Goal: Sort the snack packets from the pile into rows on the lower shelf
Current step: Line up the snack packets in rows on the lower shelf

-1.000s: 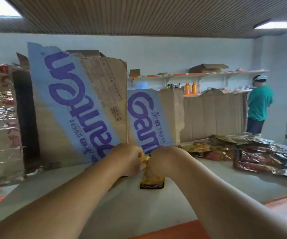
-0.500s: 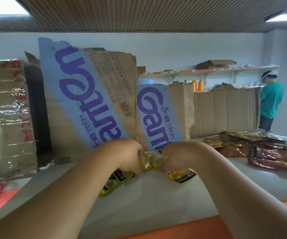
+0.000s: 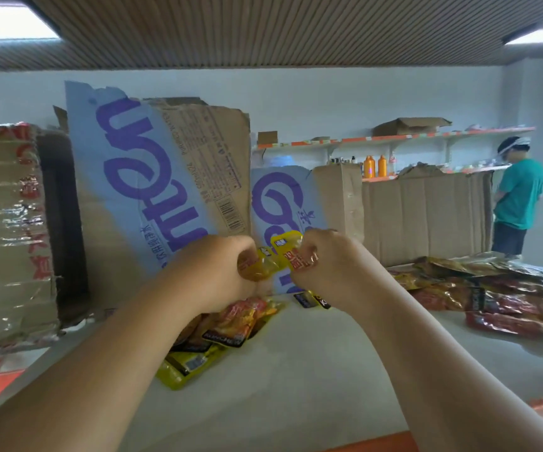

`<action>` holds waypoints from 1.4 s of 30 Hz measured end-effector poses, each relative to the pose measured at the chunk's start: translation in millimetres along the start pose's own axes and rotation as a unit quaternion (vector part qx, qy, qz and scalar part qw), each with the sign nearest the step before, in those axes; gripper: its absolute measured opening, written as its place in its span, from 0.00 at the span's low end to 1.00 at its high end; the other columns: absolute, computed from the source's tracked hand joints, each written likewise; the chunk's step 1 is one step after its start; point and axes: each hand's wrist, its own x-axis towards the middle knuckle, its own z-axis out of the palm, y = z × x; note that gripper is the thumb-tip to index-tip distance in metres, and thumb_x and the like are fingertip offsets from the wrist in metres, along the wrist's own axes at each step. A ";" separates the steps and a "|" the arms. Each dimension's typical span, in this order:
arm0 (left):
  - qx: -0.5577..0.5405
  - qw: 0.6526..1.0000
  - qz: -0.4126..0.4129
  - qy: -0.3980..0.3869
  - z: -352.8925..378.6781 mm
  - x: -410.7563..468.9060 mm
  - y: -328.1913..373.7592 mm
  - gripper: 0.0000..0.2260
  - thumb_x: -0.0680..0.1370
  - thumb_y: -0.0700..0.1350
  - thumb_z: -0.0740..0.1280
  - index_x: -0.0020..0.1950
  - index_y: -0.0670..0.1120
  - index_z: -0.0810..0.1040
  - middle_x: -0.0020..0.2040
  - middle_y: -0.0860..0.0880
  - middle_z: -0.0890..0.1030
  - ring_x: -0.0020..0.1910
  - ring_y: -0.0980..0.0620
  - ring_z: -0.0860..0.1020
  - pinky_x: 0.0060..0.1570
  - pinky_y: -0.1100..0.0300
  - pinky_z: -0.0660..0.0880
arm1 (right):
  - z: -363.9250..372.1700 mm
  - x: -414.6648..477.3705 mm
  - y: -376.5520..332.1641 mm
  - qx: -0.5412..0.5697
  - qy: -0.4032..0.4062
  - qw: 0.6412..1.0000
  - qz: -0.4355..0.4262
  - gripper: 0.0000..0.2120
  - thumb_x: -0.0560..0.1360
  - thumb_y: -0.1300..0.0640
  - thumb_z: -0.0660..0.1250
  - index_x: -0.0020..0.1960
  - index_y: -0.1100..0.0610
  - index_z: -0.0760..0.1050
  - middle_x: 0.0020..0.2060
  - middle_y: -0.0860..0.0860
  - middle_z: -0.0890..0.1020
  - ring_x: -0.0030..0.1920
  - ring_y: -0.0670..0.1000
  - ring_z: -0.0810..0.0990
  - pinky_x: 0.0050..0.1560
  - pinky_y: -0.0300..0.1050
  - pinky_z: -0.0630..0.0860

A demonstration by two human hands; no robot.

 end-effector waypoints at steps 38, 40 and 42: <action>0.021 0.955 -0.084 0.283 -216.7 -395.7 -183.2 0.18 0.69 0.63 0.74 0.57 0.60 0.79 0.49 0.64 0.78 0.47 0.63 0.77 0.43 0.69 0.70 | 101.2 -175.8 -362.4 0.332 0.114 0.904 -0.243 0.10 0.70 0.50 0.76 0.45 0.51 0.75 0.48 0.48 0.79 0.50 0.48 0.79 0.51 0.50 0.78; 0.023 0.954 -0.108 0.279 -222.3 -423.6 -199.0 0.19 0.70 0.63 0.73 0.58 0.62 0.78 0.49 0.64 0.78 0.47 0.66 0.76 0.39 0.74 0.66 | 118.6 -189.0 -389.7 0.344 0.094 0.899 -0.254 0.11 0.70 0.51 0.76 0.44 0.52 0.75 0.48 0.48 0.78 0.50 0.49 0.78 0.50 0.49 0.77; 0.020 0.953 -0.133 0.271 -224.3 -448.4 -213.9 0.19 0.70 0.63 0.73 0.58 0.63 0.76 0.51 0.63 0.79 0.49 0.67 0.76 0.39 0.73 0.67 | 136.3 -201.7 -413.9 0.350 0.080 0.896 -0.261 0.11 0.69 0.52 0.76 0.44 0.53 0.75 0.47 0.48 0.78 0.49 0.49 0.78 0.48 0.42 0.75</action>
